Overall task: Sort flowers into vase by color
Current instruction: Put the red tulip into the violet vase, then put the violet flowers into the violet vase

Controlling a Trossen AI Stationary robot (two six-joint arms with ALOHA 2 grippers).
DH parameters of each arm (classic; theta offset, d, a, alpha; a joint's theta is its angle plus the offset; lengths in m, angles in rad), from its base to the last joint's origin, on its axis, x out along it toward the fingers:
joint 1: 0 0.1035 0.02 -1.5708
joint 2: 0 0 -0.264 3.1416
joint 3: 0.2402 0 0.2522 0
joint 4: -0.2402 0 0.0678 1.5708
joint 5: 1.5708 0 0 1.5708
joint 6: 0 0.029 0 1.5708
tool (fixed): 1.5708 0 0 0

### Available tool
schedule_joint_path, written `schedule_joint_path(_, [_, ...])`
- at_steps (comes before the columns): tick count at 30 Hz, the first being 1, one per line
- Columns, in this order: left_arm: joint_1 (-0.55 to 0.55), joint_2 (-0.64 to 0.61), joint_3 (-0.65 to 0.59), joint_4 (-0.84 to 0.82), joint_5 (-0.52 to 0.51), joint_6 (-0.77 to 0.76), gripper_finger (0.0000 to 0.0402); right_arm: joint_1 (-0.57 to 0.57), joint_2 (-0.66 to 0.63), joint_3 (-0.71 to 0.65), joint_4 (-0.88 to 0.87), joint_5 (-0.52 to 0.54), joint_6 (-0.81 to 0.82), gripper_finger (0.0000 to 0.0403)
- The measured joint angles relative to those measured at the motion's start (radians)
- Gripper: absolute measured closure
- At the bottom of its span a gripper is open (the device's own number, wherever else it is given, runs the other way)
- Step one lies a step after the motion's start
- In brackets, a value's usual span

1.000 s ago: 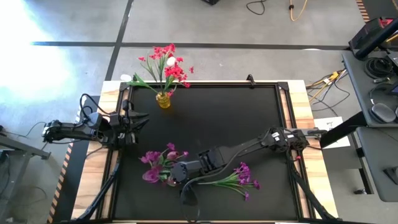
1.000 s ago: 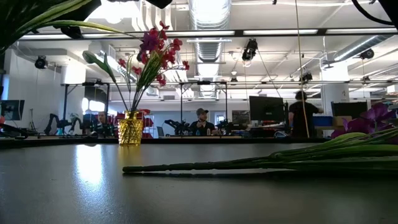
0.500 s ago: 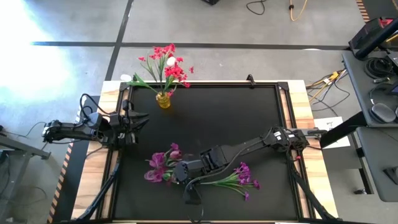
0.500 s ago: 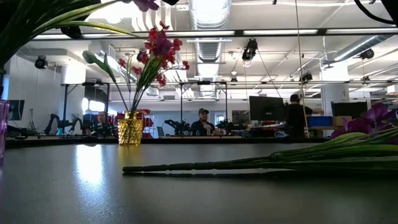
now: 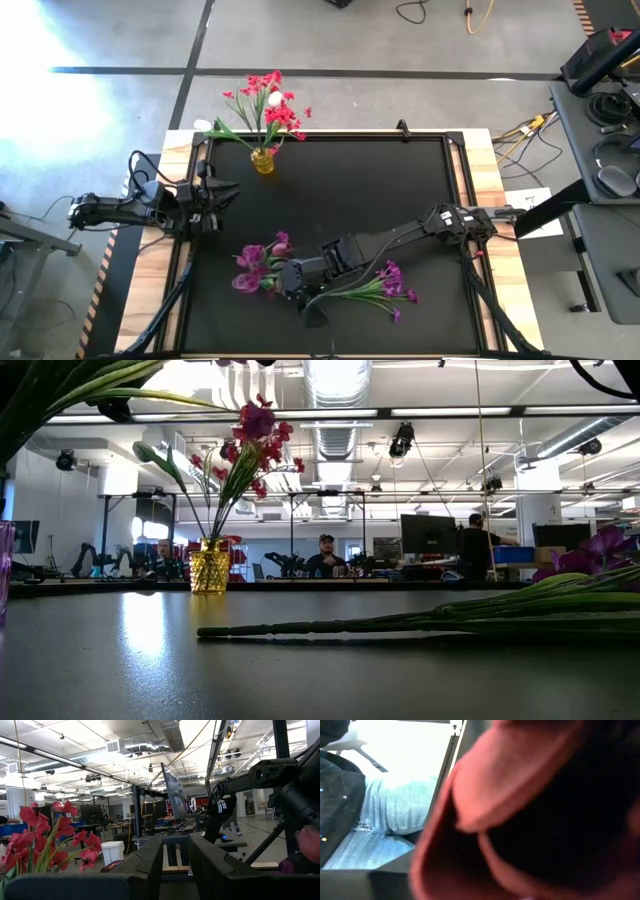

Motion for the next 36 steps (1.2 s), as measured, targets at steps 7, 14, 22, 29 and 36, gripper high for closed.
schedule_joint_path(7, [0.0, 0.0, 0.0, 0.0, 0.0, 0.0, 0.0324, 0.0, 0.0, 0.0, 0.0, -0.005, 0.01, 0.026])
schedule_joint_path(14, [0.0, 0.0, 0.0, 0.0, 0.0, 0.0, 0.0324, 0.0, 0.0, 0.0, -0.01, -0.006, 0.029, 0.0297])
schedule_joint_path(22, [0.0, 0.0, 0.0, 0.0, 0.0, 0.0, 0.0324, 0.002, -0.001, 0.0, -0.043, -0.005, 0.077, 0.0232])
schedule_joint_path(29, [0.0, 0.0, 0.0, 0.0, 0.0, 0.0, 0.0324, 0.01, -0.033, 0.0, -0.063, -0.004, 0.09, 0.0191])
schedule_joint_path(36, [0.0, 0.0, 0.0, 0.0, 0.0, 0.0, 0.0324, 0.036, -0.042, 0.0, -0.136, 0.016, 0.108, 0.017])
